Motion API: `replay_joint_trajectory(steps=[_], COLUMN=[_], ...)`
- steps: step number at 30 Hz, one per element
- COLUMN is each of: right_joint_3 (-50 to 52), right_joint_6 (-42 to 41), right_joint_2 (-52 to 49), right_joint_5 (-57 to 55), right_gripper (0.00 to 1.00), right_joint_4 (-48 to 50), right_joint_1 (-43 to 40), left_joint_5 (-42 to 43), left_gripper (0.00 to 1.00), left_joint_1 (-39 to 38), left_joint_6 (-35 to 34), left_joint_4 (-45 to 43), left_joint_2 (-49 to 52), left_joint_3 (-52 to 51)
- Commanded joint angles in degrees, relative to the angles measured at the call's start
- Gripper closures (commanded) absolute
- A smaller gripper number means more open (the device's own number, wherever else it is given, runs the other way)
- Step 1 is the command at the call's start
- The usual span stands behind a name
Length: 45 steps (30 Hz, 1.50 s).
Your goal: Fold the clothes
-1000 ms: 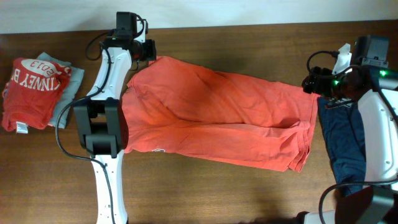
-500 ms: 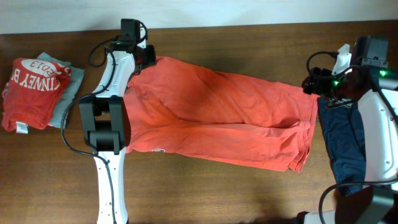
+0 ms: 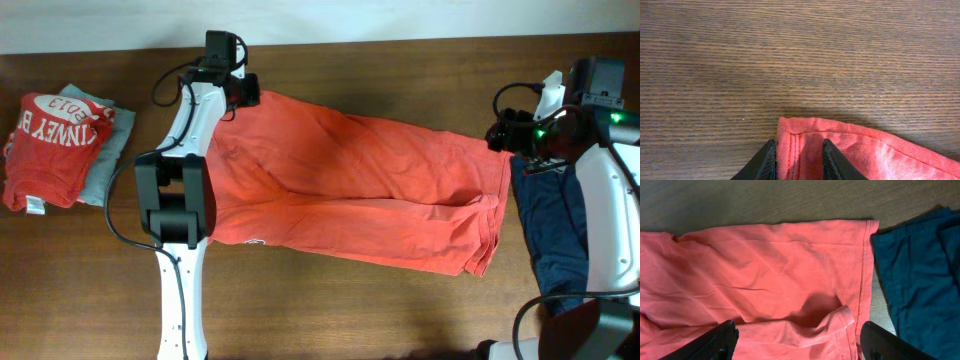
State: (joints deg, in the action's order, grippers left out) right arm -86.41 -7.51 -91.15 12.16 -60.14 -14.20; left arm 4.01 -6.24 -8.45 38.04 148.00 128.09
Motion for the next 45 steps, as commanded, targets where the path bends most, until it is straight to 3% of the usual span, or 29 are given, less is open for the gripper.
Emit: replay_joint_trajectory(steps=[1, 4, 6, 7, 17, 27, 45], right_joint_3=[-0.76, -0.76, -0.76, -0.76, -0.76, -0.76, -0.76], right_joint_6=[1.33, 1.33, 1.33, 1.33, 1.33, 1.33, 2.67], right_joint_2=[0.02, 0.02, 0.02, 0.02, 0.02, 0.02, -0.24], right_joint_5=[0.74, 0.72, 0.72, 0.74, 0.72, 0.72, 0.72], right_gripper=[0.17, 0.17, 0.17, 0.17, 0.17, 0.17, 0.17], right_joint_4=[-0.52, -0.55, -0.55, -0.55, -0.52, -0.52, -0.44], right_joint_1=[0.33, 0.33, 0.31, 0.33, 0.33, 0.33, 0.35], left_joint_5=[-0.39, -0.44, -0.44, -0.42, -0.42, -0.42, -0.39], left_gripper=[0.7, 0.73, 0.96, 0.99, 0.99, 0.99, 0.99], left_joint_1=[0.22, 0.22, 0.22, 0.22, 0.37, 0.37, 0.33], left_joint_6=[-0.09, -0.07, -0.07, -0.09, -0.04, 5.51, 10.93], left_joint_4=[0.17, -0.15, -1.51, -1.97, -4.09, 3.54, 40.13], left_joint_2=[3.08, 4.2, 4.2, 4.2, 4.13, 4.13, 4.0], left_joint_3=[0.94, 0.94, 0.96, 0.96, 7.96, 23.93, 28.3])
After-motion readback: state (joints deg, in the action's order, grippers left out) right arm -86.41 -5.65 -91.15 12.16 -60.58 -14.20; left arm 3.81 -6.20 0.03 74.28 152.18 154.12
